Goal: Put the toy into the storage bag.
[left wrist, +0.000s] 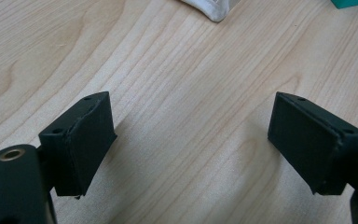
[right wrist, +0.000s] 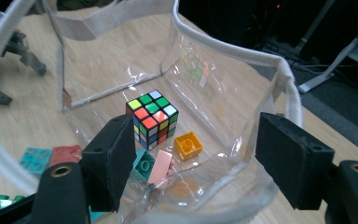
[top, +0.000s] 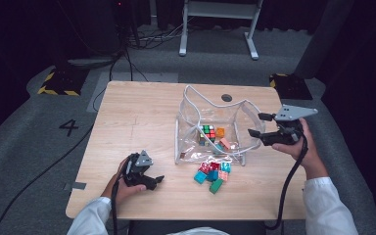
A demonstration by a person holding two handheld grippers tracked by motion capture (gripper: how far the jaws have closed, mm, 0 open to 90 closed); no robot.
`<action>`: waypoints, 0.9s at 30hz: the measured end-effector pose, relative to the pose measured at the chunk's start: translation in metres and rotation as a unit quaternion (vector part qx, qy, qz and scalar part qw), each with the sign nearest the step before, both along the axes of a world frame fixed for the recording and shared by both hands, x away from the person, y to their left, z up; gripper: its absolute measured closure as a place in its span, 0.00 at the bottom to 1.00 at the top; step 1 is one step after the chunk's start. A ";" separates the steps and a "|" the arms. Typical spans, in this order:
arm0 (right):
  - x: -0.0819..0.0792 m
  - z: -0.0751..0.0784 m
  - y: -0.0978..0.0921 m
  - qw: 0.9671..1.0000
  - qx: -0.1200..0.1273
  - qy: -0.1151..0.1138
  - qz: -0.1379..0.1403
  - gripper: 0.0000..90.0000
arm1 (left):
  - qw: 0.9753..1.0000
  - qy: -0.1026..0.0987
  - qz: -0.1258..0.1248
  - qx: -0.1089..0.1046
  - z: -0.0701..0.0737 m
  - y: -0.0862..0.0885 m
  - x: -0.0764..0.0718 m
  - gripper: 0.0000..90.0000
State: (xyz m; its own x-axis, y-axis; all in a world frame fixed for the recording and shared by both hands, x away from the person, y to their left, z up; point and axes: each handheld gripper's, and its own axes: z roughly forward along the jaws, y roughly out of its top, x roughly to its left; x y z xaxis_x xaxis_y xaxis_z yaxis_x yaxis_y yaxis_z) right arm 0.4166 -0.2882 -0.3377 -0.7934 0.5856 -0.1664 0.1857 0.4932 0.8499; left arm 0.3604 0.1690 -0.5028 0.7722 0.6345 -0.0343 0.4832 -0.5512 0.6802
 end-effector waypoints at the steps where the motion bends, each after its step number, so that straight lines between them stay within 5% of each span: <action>1: -0.004 0.001 -0.003 1.000 0.003 -0.006 0.000 0.32 | 1.000 -0.001 -0.001 0.001 0.000 0.000 0.000 0.16; 14: -0.045 -0.020 -0.044 0.999 0.027 -0.027 -0.035 0.30 | 1.000 0.000 0.000 0.000 0.000 0.000 0.000 0.16; 19: -0.054 -0.043 -0.051 0.998 0.041 -0.010 -0.043 0.33 | 1.000 0.000 -0.001 0.001 0.000 0.000 0.000 0.16; 27: -0.065 -0.087 -0.043 0.998 0.025 0.044 -0.025 0.36 | 1.000 -0.002 0.000 0.002 0.000 0.000 0.000 0.16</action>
